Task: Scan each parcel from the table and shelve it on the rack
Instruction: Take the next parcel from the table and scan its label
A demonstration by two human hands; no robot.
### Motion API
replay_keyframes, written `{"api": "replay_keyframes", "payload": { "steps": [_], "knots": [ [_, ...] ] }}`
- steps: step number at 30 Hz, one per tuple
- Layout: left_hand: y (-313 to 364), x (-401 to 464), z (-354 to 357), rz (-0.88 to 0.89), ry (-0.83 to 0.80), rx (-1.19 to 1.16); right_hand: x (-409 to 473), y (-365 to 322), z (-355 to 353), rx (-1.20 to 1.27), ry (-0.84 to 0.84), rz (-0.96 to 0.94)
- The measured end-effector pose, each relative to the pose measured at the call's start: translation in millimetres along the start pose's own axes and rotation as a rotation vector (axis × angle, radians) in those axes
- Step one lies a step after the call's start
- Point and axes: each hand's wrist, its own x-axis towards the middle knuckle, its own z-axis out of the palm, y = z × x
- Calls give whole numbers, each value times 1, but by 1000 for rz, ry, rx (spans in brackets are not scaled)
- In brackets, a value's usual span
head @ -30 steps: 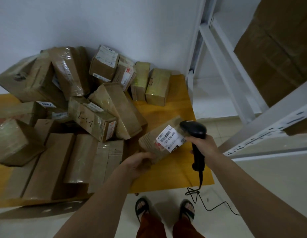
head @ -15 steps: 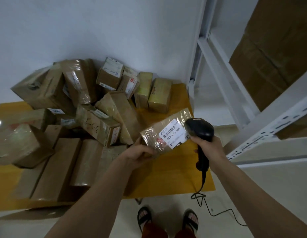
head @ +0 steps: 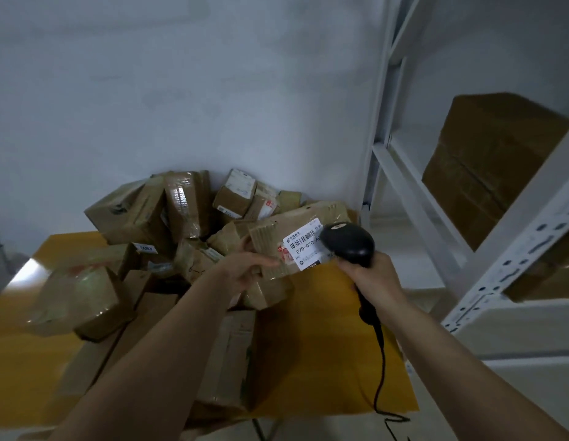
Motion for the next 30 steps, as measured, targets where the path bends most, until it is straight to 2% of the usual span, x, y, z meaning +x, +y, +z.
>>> {"api": "replay_keyframes", "payload": {
  "steps": [2,7,18,22,25,28,30],
  "knots": [
    [15,-1,-4,38,-15,1,-4,-8,6,-48,-69,-81],
    [42,7,-27,55,143,-36,-13,-25,16,-121,-150,-251],
    [50,11,-46,85,159,-56,-13,-26,22,-97,-167,-269],
    [51,5,-47,86,133,-56,-14,-27,25,-107,-182,-264],
    [53,-1,-42,47,78,-19,-17,-29,28,-48,-193,-191],
    [54,-9,-37,-3,-79,149,-22,-28,27,51,-238,-96],
    [50,-9,-33,-44,-103,236,-27,-26,27,84,-258,-71]
  ]
}}
